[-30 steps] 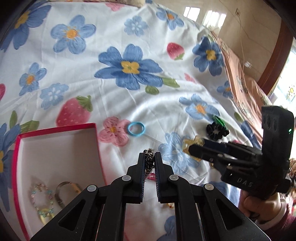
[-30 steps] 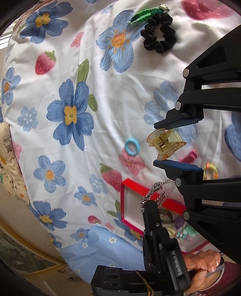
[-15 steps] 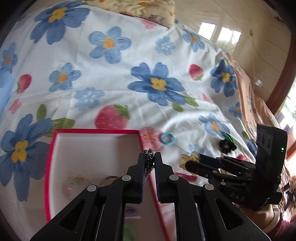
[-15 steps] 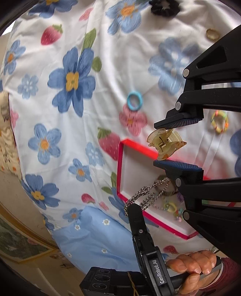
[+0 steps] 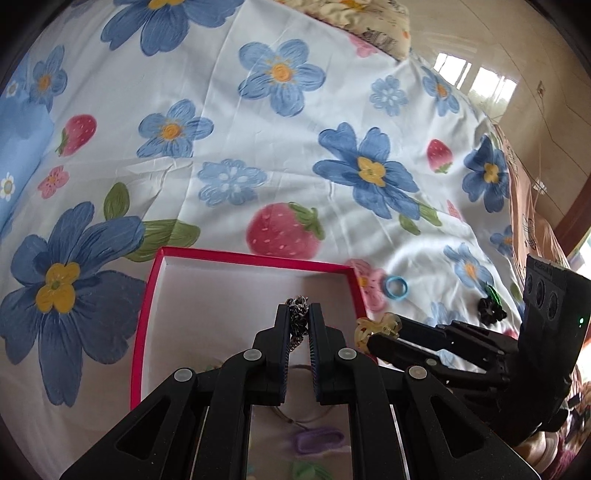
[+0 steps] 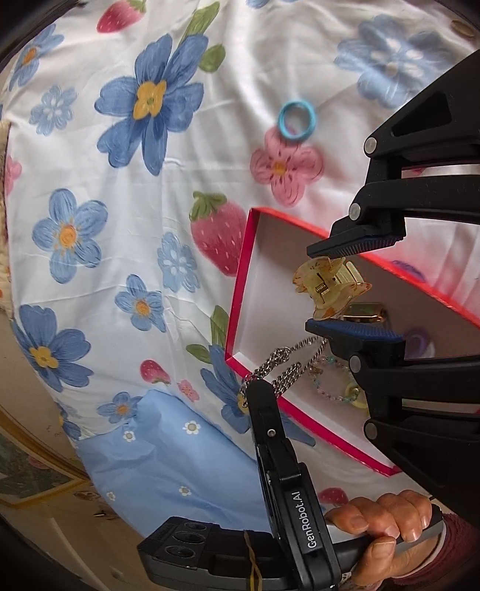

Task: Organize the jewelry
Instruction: 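Carry the chain and claw clip into the box and open both tools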

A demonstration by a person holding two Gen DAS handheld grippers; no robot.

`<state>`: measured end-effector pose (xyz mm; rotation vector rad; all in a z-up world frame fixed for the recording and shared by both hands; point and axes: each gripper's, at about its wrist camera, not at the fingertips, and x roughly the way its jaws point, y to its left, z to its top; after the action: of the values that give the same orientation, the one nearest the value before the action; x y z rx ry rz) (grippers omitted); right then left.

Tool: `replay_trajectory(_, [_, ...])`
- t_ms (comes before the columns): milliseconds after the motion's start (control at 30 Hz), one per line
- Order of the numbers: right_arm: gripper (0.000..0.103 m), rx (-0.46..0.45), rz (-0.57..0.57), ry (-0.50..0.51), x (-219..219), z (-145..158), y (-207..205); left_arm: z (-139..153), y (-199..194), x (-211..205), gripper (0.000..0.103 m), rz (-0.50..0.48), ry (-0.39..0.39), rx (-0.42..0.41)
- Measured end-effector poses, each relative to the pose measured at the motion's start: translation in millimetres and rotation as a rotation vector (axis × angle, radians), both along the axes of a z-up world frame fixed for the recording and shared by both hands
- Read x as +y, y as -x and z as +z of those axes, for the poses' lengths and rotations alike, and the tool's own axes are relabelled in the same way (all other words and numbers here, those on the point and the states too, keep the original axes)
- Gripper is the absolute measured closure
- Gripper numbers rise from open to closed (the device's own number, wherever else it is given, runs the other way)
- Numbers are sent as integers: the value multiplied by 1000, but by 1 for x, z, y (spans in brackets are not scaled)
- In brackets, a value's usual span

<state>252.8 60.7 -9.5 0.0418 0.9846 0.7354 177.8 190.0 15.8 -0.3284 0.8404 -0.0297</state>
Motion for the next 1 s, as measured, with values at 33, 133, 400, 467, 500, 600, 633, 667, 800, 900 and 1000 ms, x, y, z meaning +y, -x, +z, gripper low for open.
replay_trajectory(33, [70, 3, 6, 4, 4, -3, -2, -3, -3, 2, 95, 7, 2, 6])
replay_trajectory(133, [70, 13, 20, 22, 16, -12, -7, -10, -13, 10, 95, 18, 9, 16])
replay_trajectory(400, [70, 27, 47, 63, 38, -32, -18, -35, -27, 27, 95, 63, 11, 59])
replay_trajectory(467, [70, 31, 54, 74, 41, -36, -19, -41, -28, 30, 95, 74, 10, 71])
replay_trajectory(500, [70, 32, 57, 80, 43, -38, -19, -44, -28, 32, 95, 79, 8, 77])
replay_trajectory(600, [70, 36, 61, 93, 46, -43, -19, -50, -27, 35, 95, 96, 2, 88])
replay_trajectory(633, [70, 37, 62, 97, 46, -45, -19, -52, -28, 37, 95, 106, -2, 96])
replay_trajectory(667, [70, 35, 62, 103, 47, -46, -19, -54, -28, 38, 95, 115, -5, 101])
replay_trajectory(800, [70, 23, 68, 122, 51, -49, -20, -65, -31, 41, 94, 131, -8, 133])
replay_trajectory(900, [70, 12, 78, 134, 54, -49, -19, -71, -32, 41, 94, 137, -13, 154])
replay_trajectory(1000, [70, 7, 82, 139, 55, -49, -19, -75, -33, 41, 94, 143, -13, 166])
